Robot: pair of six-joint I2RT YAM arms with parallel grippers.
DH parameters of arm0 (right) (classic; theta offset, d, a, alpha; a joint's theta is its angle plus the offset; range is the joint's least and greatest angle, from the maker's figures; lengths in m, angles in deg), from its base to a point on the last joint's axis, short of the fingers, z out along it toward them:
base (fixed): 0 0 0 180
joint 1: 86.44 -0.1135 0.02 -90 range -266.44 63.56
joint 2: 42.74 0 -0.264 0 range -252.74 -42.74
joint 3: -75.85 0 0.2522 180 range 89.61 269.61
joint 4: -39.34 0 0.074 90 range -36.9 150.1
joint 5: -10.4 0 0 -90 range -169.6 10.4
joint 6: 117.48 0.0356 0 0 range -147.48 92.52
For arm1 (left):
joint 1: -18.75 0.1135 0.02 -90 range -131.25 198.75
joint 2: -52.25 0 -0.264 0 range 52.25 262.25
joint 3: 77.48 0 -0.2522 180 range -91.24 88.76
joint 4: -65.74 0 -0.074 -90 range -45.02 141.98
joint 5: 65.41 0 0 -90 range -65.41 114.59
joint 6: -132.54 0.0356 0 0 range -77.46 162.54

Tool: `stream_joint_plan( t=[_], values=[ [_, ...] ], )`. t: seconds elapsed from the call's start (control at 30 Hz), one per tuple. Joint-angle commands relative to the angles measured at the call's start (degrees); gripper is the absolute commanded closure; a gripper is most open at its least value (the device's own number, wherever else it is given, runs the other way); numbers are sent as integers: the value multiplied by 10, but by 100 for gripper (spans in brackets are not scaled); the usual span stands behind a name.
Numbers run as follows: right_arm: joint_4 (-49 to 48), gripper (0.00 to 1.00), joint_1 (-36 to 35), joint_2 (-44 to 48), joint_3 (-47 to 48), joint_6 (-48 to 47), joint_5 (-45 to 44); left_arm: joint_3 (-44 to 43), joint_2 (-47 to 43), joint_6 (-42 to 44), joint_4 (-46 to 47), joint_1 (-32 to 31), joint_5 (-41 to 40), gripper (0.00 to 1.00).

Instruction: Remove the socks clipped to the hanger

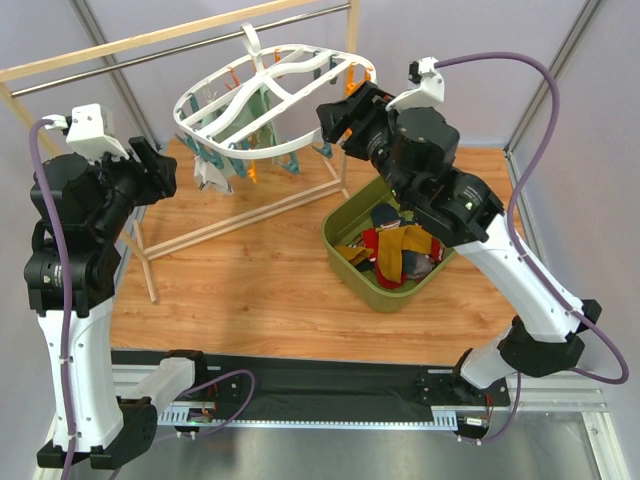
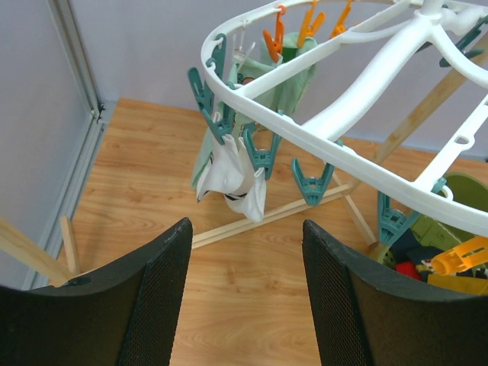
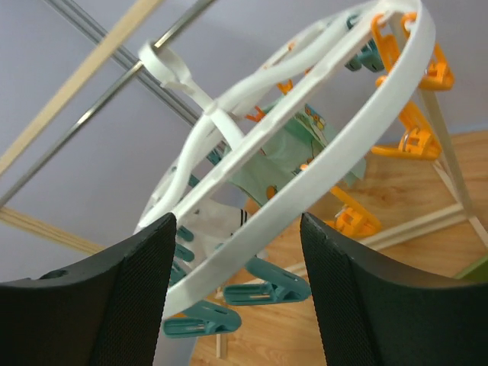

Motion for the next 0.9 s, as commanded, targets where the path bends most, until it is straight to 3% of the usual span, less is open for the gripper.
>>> stream_joint_plan(
  t=[0.0, 0.2, 0.3, 0.5, 0.67, 0.87],
  values=[
    [37, 33, 15, 0, 9, 57, 6, -7, -8, 6, -4, 2, -14, 33],
    [7, 35, 22, -2, -13, 85, 3, 13, -23, 2, 2, 2, -13, 33],
    [-4, 40, 33, -13, -11, 96, 21, 15, -29, 0, 3, 2, -14, 33],
    [-19, 62, 71, -21, -26, 147, 105, 72, -58, -26, 38, 2, 32, 34],
    [-35, 96, 78, -10, -42, 163, 141, 80, -61, -11, 19, 2, -13, 34],
    [-80, 100, 84, -1, -70, 200, 189, 52, -53, -18, 15, 2, 2, 34]
  ],
)
